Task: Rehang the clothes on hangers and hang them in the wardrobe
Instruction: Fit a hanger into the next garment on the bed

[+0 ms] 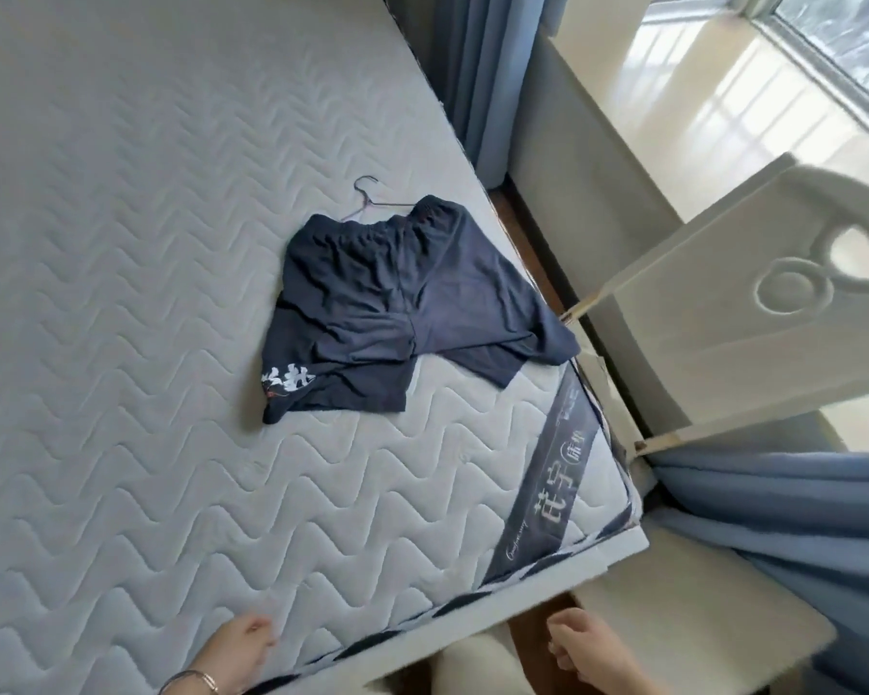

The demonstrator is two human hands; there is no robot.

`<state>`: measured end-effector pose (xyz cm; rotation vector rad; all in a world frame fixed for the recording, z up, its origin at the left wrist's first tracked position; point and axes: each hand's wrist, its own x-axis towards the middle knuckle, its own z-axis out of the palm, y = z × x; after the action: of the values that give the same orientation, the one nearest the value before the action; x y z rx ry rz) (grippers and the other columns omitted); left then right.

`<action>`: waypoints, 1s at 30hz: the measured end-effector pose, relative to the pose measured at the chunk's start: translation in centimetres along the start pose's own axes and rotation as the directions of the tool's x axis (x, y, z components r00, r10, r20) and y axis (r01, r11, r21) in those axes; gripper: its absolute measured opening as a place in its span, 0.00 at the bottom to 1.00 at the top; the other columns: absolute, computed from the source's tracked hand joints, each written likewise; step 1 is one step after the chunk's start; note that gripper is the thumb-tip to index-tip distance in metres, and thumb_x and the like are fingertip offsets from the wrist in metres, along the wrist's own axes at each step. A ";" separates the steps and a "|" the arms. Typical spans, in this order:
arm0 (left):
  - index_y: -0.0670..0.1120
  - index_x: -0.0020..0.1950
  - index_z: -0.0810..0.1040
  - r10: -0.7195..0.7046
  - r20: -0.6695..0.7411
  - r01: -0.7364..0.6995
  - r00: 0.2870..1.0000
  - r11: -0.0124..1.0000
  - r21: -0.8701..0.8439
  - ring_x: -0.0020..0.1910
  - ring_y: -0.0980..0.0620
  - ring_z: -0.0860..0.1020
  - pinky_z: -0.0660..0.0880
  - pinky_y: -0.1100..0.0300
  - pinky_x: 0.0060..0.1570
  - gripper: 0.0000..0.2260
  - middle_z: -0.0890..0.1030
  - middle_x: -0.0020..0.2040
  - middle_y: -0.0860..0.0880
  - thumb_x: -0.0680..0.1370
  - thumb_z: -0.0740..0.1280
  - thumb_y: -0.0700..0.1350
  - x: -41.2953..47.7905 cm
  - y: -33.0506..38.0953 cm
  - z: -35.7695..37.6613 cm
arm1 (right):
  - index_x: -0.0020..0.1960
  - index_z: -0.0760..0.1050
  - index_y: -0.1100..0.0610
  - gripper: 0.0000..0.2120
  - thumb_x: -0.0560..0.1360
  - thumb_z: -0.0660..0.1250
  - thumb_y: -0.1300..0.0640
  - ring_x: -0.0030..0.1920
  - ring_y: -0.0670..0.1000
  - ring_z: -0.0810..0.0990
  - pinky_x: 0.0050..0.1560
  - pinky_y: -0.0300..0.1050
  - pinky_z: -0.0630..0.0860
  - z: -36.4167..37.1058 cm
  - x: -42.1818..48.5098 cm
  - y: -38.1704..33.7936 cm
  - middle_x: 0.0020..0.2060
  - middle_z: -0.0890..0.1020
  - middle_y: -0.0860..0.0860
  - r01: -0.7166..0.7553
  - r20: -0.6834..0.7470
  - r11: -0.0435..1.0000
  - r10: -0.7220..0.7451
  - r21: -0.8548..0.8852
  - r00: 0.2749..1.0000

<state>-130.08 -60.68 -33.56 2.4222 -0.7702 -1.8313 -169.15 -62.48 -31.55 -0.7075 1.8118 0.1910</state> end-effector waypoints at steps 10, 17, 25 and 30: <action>0.40 0.58 0.77 0.229 -0.286 -0.228 0.931 0.973 0.036 0.58 0.45 0.76 0.69 0.58 0.58 0.11 0.80 0.57 0.43 0.78 0.61 0.39 11.4 24.1 -1.5 | 0.58 0.75 0.64 0.13 0.78 0.57 0.62 0.37 0.51 0.77 0.34 0.39 0.68 -12.1 14.2 -23.7 0.43 0.81 0.57 0.259 -0.061 0.960 -0.266 -0.102 0.962; 0.40 0.70 0.66 0.416 -0.407 -0.356 0.813 0.909 0.217 0.72 0.44 0.63 0.59 0.54 0.70 0.20 0.65 0.72 0.41 0.78 0.61 0.41 26.1 34.5 -3.7 | 0.44 0.78 0.53 0.08 0.74 0.61 0.60 0.50 0.58 0.81 0.51 0.48 0.77 -11.7 24.0 -41.6 0.40 0.82 0.52 0.483 -0.080 0.859 -0.500 -0.167 0.862; 0.45 0.67 0.68 0.638 -0.497 -0.212 0.588 0.715 0.667 0.70 0.44 0.64 0.59 0.44 0.65 0.23 0.71 0.67 0.38 0.75 0.52 0.51 38.9 35.0 -4.0 | 0.62 0.73 0.58 0.15 0.77 0.57 0.61 0.61 0.53 0.73 0.59 0.43 0.68 -6.8 34.2 -60.4 0.59 0.76 0.54 0.718 -0.146 0.561 -0.819 -0.412 0.555; 0.45 0.67 0.66 0.684 -0.483 -0.198 0.547 0.666 0.719 0.69 0.44 0.63 0.56 0.46 0.65 0.24 0.73 0.65 0.37 0.72 0.54 0.51 39.6 34.4 -3.8 | 0.72 0.59 0.57 0.23 0.79 0.57 0.52 0.69 0.57 0.64 0.68 0.51 0.61 -3.4 38.5 -69.1 0.70 0.66 0.55 0.674 -0.080 0.462 -0.852 -0.576 0.517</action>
<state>-131.77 -107.27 -57.99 2.4919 -1.8262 -0.3111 -141.24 -134.03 -50.73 -2.0098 1.5650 -0.1428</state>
